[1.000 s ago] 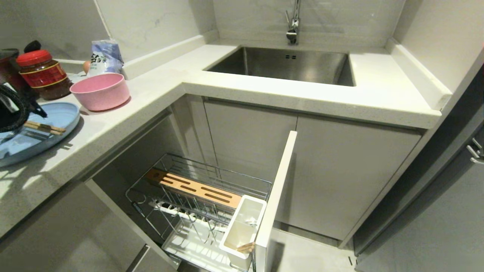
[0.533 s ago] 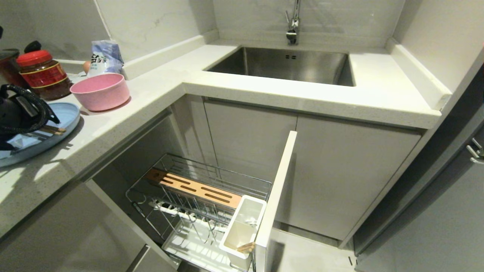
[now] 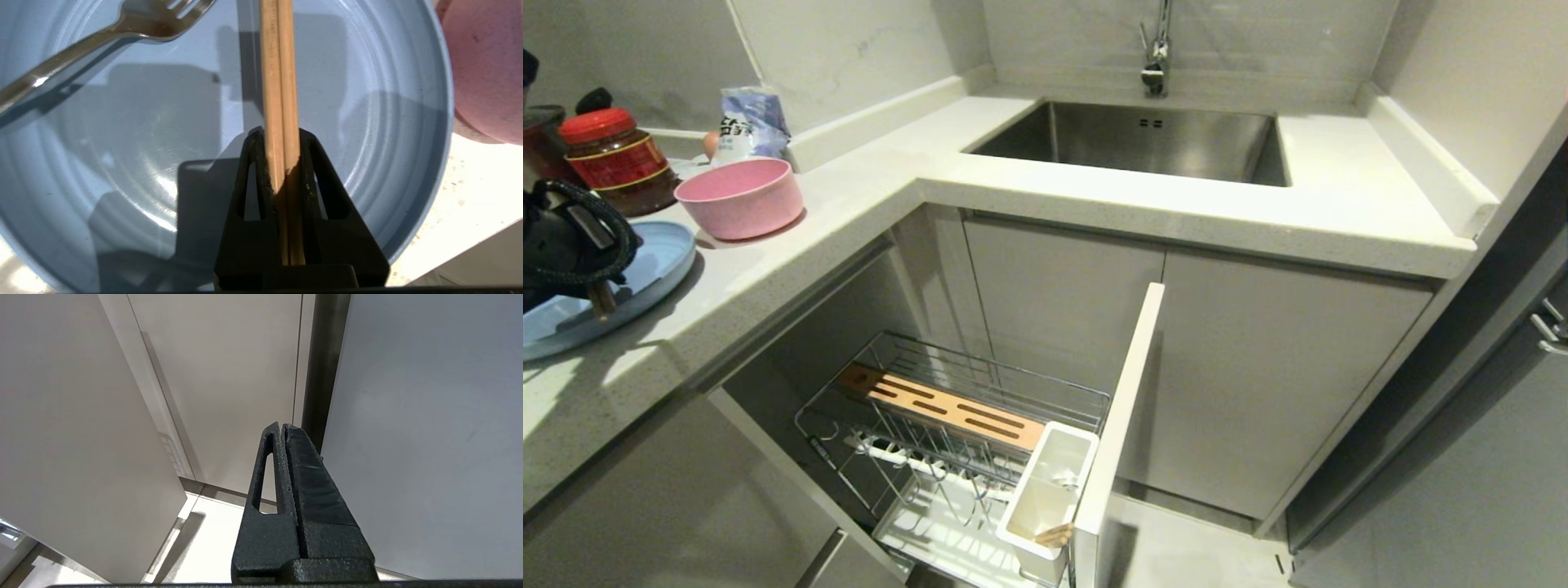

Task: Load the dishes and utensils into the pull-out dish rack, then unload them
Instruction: Pick up the chopsticks and place it in the cupboard

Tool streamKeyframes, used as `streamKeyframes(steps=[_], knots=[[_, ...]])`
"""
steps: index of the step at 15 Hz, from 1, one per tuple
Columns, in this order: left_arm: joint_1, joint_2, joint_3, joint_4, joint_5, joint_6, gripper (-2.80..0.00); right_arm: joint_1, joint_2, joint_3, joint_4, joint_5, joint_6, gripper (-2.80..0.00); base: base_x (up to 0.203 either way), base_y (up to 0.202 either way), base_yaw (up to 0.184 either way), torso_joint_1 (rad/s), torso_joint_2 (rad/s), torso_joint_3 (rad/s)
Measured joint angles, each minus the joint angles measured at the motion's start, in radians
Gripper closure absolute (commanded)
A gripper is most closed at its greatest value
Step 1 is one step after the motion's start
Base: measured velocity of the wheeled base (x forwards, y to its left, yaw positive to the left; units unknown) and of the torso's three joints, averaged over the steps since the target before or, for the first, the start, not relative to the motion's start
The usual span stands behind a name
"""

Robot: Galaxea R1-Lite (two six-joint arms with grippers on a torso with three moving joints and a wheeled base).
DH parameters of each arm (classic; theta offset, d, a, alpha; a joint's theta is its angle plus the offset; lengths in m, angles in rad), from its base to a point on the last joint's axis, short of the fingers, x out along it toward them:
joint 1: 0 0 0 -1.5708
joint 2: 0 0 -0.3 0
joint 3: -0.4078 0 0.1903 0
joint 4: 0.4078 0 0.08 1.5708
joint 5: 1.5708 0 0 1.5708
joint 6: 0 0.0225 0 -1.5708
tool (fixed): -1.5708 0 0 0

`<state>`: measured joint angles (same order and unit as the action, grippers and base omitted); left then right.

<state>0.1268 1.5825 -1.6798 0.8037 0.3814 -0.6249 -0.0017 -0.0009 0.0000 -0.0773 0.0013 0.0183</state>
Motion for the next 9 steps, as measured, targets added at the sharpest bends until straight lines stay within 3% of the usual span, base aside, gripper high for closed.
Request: streamKeyframes(steps=[7, 9], knots=[[-0.011, -0.081, -0.031, 0.002, 0.0, 0.0, 0.0, 0.0, 0.0, 0.0, 0.0, 0.0, 0.0, 0.0, 0.0, 0.0, 0.0, 0.0, 0.0, 0.0], [-0.071, -0.147, -0.078, -0.001, 0.0, 0.0, 0.0, 0.0, 0.0, 0.0, 0.0, 0.0, 0.0, 0.0, 0.0, 0.0, 0.0, 0.0, 0.0, 0.0]])
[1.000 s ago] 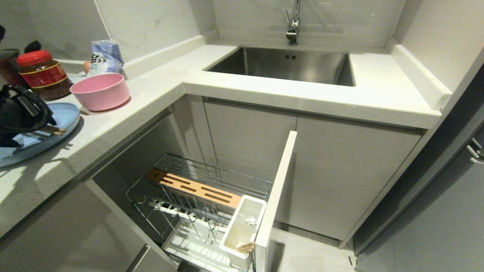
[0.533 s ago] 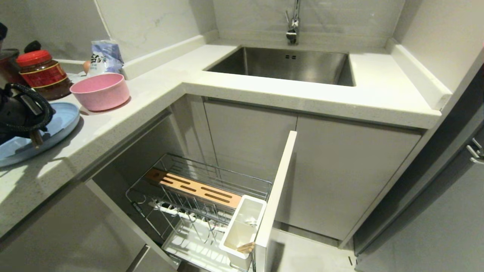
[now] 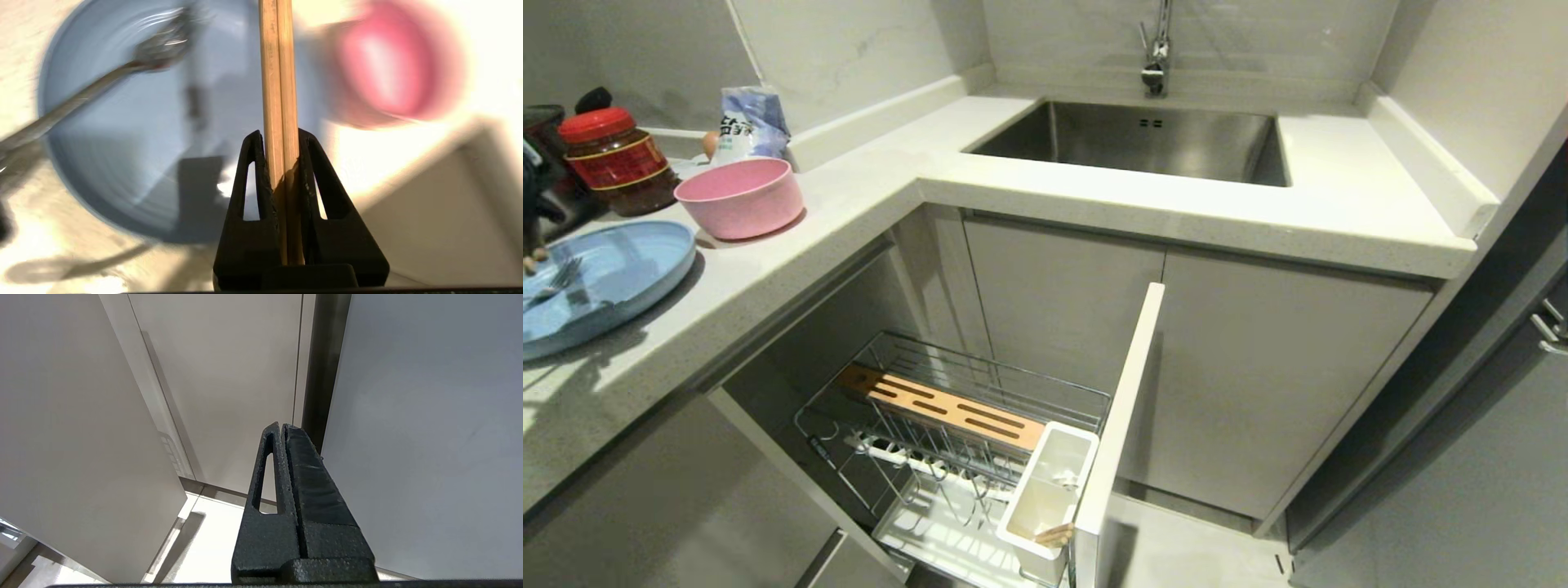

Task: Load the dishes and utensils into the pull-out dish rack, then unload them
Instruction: Pick up the chopsticks and place it in the cupboard

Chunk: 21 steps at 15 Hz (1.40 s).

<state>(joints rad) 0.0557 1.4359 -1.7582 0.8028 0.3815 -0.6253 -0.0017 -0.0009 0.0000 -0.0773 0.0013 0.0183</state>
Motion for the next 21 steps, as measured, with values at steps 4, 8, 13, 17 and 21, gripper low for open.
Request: streamKeyframes(steps=[4, 8, 13, 17, 21], knots=[[-0.289, -0.094, -0.092, -0.005, -0.002, -0.015, 0.0, 0.0, 0.0, 0.0, 0.0, 0.0, 0.0, 0.0, 0.0, 0.0, 0.0, 0.0, 0.0, 0.0], [-0.585, -0.096, -0.145, 0.04, -0.072, -0.079, 0.0, 0.0, 0.0, 0.0, 0.0, 0.0, 0.0, 0.0, 0.0, 0.0, 0.0, 0.0, 0.0, 0.0], [-0.677, 0.002, -0.077, 0.214, -0.347, -0.076, 0.0, 0.0, 0.0, 0.0, 0.0, 0.0, 0.0, 0.0, 0.0, 0.0, 0.0, 0.0, 0.0, 0.0], [-0.69, 0.11, 0.003, 0.402, -0.402, 0.097, 0.0, 0.0, 0.0, 0.0, 0.0, 0.0, 0.0, 0.0, 0.0, 0.0, 0.0, 0.0, 0.0, 0.0], [-0.69, 0.172, 0.114, 0.504, -0.381, 0.356, 0.0, 0.0, 0.0, 0.0, 0.0, 0.0, 0.0, 0.0, 0.0, 0.0, 0.0, 0.0, 0.0, 0.0]])
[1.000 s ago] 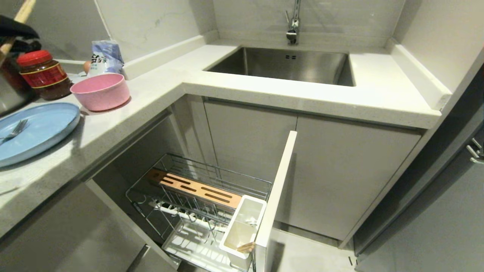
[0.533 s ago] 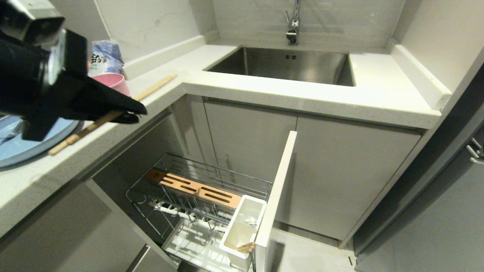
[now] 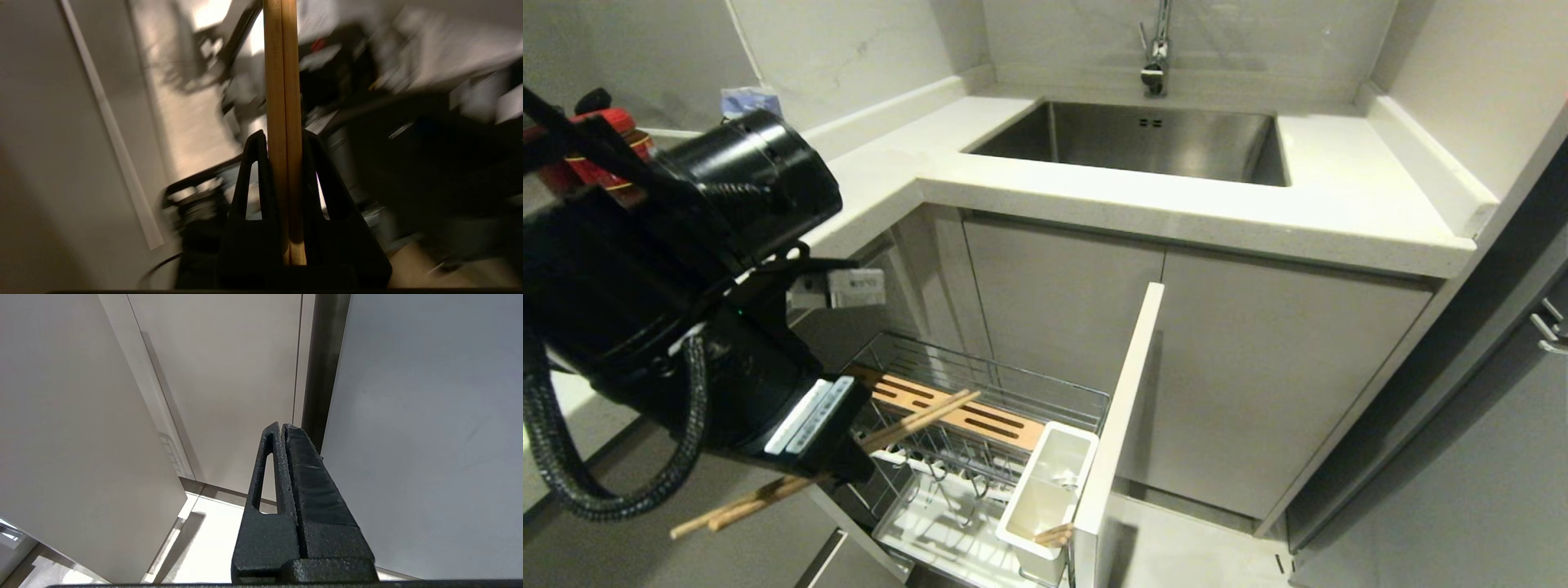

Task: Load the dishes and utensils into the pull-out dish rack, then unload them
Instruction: Pick up the chopsticks and place it in the cupboard

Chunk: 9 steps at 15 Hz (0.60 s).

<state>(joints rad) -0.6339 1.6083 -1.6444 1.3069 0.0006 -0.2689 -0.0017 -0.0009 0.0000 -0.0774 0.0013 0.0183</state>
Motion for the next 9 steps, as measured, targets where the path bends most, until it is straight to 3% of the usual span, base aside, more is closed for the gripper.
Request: streamKeyframes(steps=[2, 3, 5, 9], knots=[[-0.003, 0.024, 0.078, -0.025, 0.03, 0.115, 0.0, 0.0, 0.0, 0.0, 0.0, 0.0, 0.0, 0.0, 0.0, 0.0, 0.0, 0.0, 0.0, 0.0], [-0.011, 0.039, 0.123, -0.064, 0.054, 0.141, 0.0, 0.0, 0.0, 0.0, 0.0, 0.0, 0.0, 0.0, 0.0, 0.0, 0.0, 0.0, 0.0, 0.0], [-0.032, 0.083, 0.181, -0.138, 0.115, 0.176, 0.0, 0.0, 0.0, 0.0, 0.0, 0.0, 0.0, 0.0, 0.0, 0.0, 0.0, 0.0, 0.0, 0.0], [-0.092, 0.177, 0.202, -0.198, 0.132, 0.19, 0.0, 0.0, 0.0, 0.0, 0.0, 0.0, 0.0, 0.0, 0.0, 0.0, 0.0, 0.0, 0.0, 0.0]])
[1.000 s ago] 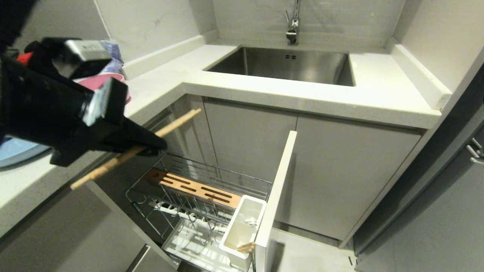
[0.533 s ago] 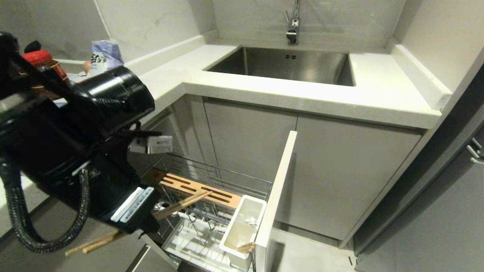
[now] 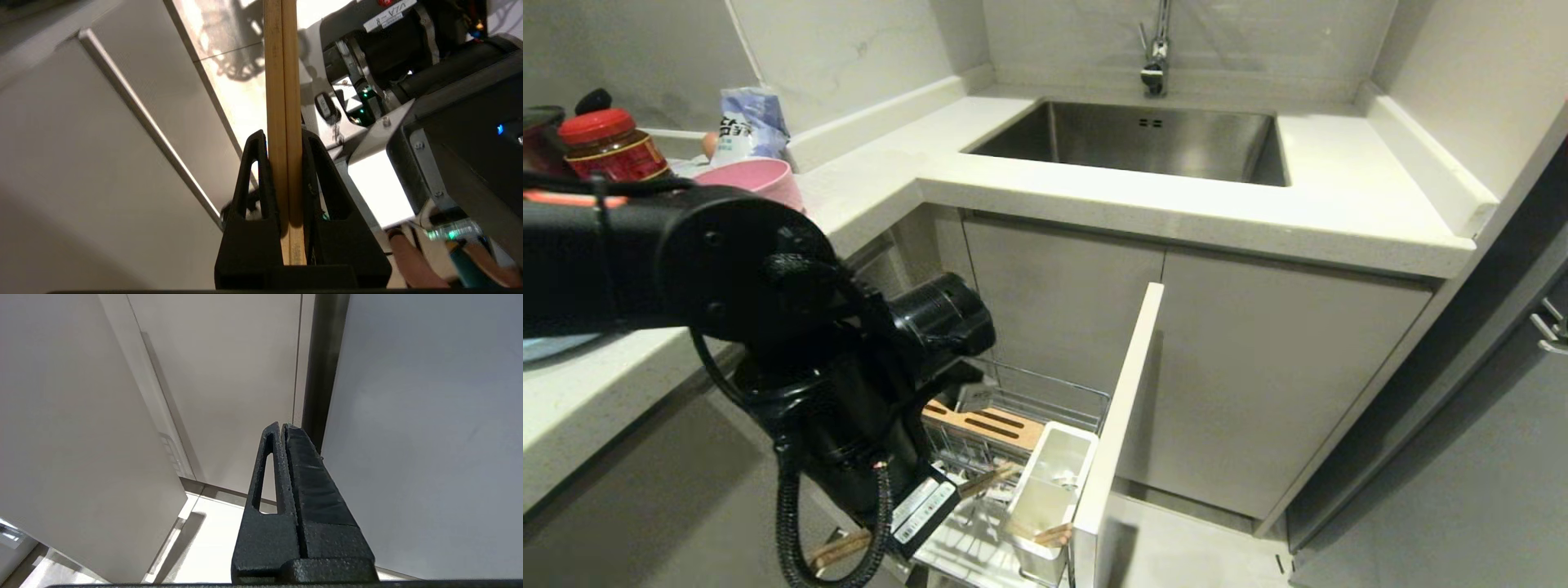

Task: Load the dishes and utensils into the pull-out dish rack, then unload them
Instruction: Pick up the chopsticks and place it in the cupboard

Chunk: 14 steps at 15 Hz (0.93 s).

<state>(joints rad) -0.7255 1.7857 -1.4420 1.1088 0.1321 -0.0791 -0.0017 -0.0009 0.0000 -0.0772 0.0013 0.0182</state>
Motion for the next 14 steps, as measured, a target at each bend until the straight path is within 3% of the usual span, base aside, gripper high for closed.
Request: streamKeyframes(steps=[14], knots=[[-0.023, 0.281, -0.093, -0.048, 0.007, 0.0, 0.0, 0.0, 0.0, 0.0, 0.0, 0.0, 0.0, 0.0, 0.0, 0.0, 0.0, 0.0, 0.0, 0.0]])
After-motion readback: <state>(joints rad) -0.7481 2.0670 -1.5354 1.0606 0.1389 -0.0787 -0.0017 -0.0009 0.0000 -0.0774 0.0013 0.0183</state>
